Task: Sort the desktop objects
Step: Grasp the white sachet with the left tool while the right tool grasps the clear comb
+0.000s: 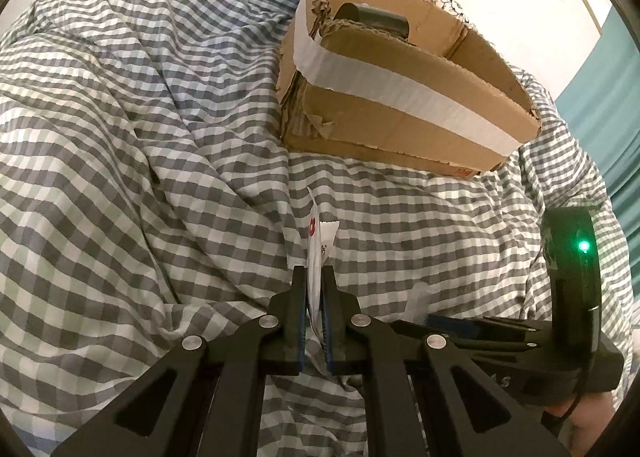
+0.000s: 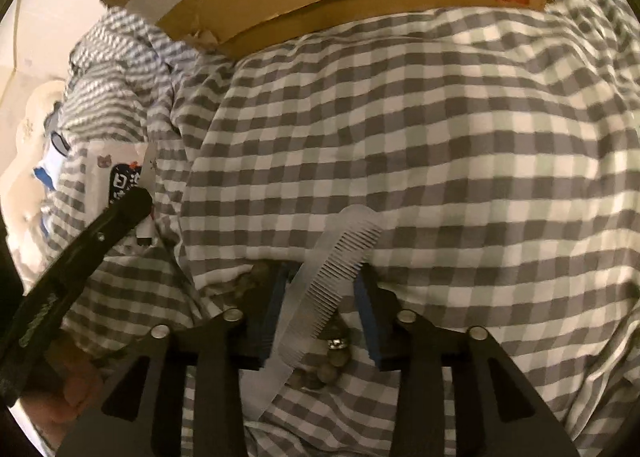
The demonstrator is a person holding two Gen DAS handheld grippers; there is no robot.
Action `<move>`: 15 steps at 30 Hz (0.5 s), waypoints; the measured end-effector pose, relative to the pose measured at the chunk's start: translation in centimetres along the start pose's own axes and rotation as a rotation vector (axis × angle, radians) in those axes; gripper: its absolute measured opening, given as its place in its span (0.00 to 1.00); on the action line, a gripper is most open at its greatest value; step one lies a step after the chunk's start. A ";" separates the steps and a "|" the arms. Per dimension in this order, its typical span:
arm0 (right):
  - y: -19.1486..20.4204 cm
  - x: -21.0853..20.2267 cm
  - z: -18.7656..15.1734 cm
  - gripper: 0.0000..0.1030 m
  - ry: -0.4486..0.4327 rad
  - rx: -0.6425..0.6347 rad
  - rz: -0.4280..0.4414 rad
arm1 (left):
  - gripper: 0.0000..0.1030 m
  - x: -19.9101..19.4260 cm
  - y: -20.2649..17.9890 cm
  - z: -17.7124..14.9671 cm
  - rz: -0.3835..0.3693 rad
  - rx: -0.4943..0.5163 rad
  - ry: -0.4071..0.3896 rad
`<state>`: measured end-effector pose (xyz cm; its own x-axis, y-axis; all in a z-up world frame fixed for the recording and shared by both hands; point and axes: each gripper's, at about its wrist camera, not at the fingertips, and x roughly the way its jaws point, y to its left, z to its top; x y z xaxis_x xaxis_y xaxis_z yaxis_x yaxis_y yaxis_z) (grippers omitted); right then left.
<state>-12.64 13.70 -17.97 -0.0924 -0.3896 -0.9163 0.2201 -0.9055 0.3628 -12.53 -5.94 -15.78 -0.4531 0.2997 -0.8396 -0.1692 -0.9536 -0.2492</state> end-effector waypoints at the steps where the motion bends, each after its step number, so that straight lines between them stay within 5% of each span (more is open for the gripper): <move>1: 0.2 0.2 0.1 0.40 0.001 -0.008 -0.004 | 0.07 0.1 0.0 0.0 0.000 0.000 0.002; 9: 2.1 1.6 0.7 0.51 0.006 -0.082 -0.075 | 0.07 0.4 -0.2 -0.1 0.013 0.016 0.008; 15: 2.7 -0.2 -0.3 0.13 -0.055 -0.160 -0.126 | 0.07 -0.8 -1.2 -0.5 0.043 0.058 -0.024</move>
<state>-11.77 11.40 -16.85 -0.1808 -0.2874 -0.9406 0.3544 -0.9111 0.2102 -11.55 -5.05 -15.00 -0.4816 0.2597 -0.8370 -0.1994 -0.9625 -0.1839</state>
